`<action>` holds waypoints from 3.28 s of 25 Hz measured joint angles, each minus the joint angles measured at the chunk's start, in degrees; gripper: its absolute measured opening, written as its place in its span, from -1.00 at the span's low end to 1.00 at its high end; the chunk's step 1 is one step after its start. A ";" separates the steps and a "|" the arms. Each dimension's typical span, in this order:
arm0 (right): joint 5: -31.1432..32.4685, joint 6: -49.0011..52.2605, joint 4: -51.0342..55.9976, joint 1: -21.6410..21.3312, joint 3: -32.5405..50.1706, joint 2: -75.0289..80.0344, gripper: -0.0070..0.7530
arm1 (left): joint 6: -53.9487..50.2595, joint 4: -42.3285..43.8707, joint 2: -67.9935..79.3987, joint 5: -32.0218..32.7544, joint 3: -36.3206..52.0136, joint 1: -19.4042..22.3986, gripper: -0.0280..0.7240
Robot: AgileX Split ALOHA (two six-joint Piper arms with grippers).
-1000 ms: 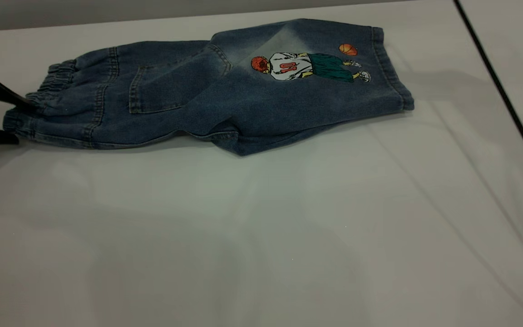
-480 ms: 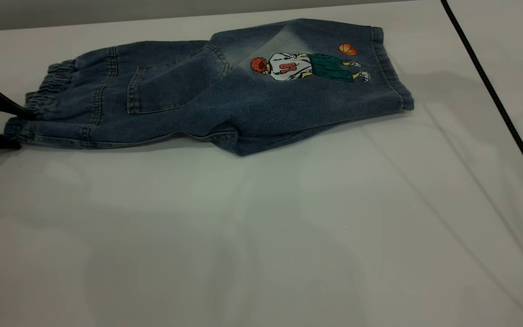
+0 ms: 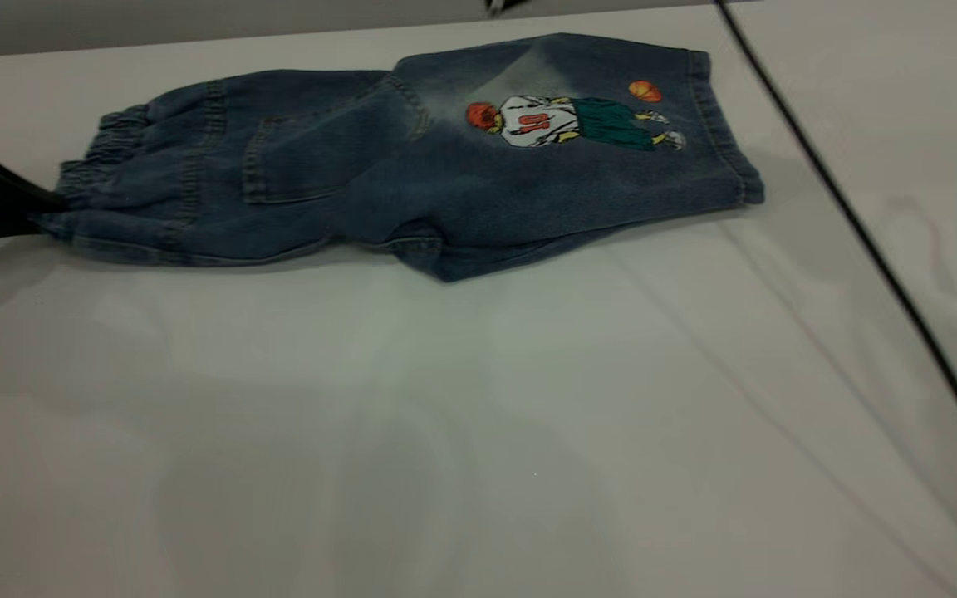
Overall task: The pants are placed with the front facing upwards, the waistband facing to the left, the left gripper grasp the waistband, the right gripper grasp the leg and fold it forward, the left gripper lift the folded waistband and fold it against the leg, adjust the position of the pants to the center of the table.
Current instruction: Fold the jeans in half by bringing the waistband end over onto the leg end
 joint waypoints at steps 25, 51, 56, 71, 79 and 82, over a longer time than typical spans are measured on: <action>-10.23 -2.60 4.59 9.96 -2.86 13.08 0.48 | -6.02 10.64 -19.43 11.47 0.13 -2.46 -0.63; -2.82 -2.45 -0.18 7.59 -2.86 12.13 0.48 | -10.20 13.89 -31.66 12.57 0.07 -14.86 -0.63; -6.02 -0.55 -6.85 5.88 -2.86 12.13 0.46 | -9.93 11.99 -31.66 13.70 -0.14 -14.86 -0.63; -6.55 3.17 -10.09 6.54 -2.91 14.01 0.41 | -10.37 12.34 -31.47 9.46 -5.20 -23.91 -0.64; -4.67 1.72 -9.34 4.32 -2.83 8.56 0.41 | -10.42 12.07 -31.47 8.46 -5.20 -25.77 -0.64; -4.72 1.44 -9.80 3.02 -2.83 5.49 0.41 | -10.42 12.04 -31.47 9.18 -5.20 -25.77 -0.64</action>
